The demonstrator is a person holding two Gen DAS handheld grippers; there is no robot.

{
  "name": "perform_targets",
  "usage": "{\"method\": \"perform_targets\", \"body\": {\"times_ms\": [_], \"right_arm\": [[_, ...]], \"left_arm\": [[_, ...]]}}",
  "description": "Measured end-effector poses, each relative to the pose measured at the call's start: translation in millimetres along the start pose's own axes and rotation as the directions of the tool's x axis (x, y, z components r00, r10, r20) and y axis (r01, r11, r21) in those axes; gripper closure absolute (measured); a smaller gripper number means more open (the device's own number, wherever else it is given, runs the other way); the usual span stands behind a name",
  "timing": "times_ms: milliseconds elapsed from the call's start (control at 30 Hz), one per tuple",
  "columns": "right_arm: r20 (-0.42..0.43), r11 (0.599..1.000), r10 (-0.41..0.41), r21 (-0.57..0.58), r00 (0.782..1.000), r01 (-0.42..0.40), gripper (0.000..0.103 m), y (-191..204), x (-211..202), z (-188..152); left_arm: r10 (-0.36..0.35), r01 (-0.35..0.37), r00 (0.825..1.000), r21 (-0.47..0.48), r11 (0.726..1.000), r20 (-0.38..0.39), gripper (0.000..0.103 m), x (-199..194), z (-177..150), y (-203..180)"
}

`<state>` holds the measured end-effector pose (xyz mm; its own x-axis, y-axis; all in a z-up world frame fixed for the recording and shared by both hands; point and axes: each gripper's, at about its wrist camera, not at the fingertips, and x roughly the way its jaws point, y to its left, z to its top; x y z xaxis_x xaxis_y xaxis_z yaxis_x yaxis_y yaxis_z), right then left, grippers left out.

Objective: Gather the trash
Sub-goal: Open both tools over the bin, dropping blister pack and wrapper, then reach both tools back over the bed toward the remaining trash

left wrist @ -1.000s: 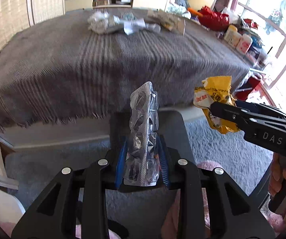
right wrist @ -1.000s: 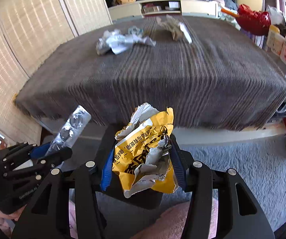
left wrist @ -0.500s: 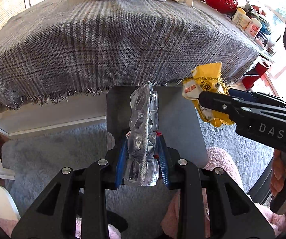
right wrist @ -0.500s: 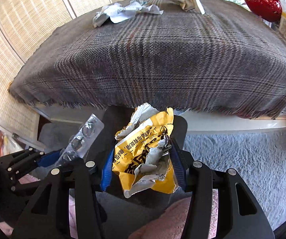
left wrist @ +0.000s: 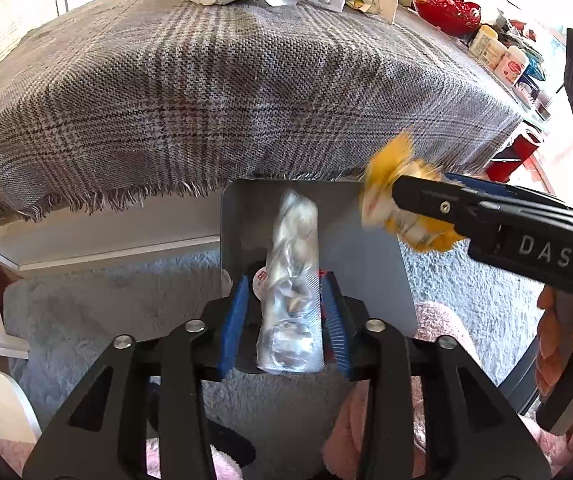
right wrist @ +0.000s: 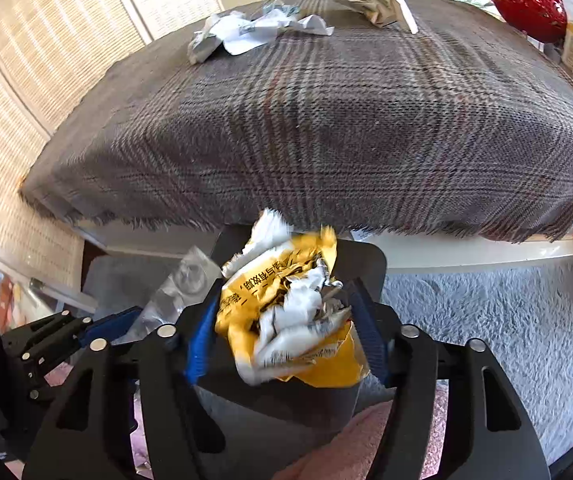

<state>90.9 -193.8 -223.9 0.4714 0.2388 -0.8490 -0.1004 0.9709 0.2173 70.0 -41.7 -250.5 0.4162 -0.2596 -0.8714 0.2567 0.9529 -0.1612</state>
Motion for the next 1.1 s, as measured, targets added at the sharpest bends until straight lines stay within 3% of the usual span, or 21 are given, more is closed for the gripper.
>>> {"method": "perform_targets", "body": {"times_ms": [33,200,267,533,1100], "right_arm": [[0.006,1.000,-0.005,0.004,1.000,0.005,0.030,-1,-2,0],[0.019,1.000,-0.018,0.016,1.000,0.018,0.025,-7,-8,3],[0.028,0.999,-0.025,0.021,0.999,0.025,0.017,-9,-11,3],[0.096,0.997,-0.050,0.058,0.994,0.045,0.004,-21,-37,15],[0.221,0.993,-0.068,0.108,0.973,0.045,0.003,-52,-62,90]], "left_arm": [[0.001,-0.001,1.000,0.001,1.000,0.004,0.059,-1,0,0],[0.006,-0.006,1.000,0.009,1.000,0.022,0.047,-7,3,-1],[0.009,-0.009,0.999,0.012,1.000,0.033,0.043,-11,5,0],[0.032,-0.034,0.994,0.021,0.999,0.108,0.021,-35,19,6],[0.094,-0.088,0.968,-0.036,0.996,0.233,0.017,-66,92,50]]}}
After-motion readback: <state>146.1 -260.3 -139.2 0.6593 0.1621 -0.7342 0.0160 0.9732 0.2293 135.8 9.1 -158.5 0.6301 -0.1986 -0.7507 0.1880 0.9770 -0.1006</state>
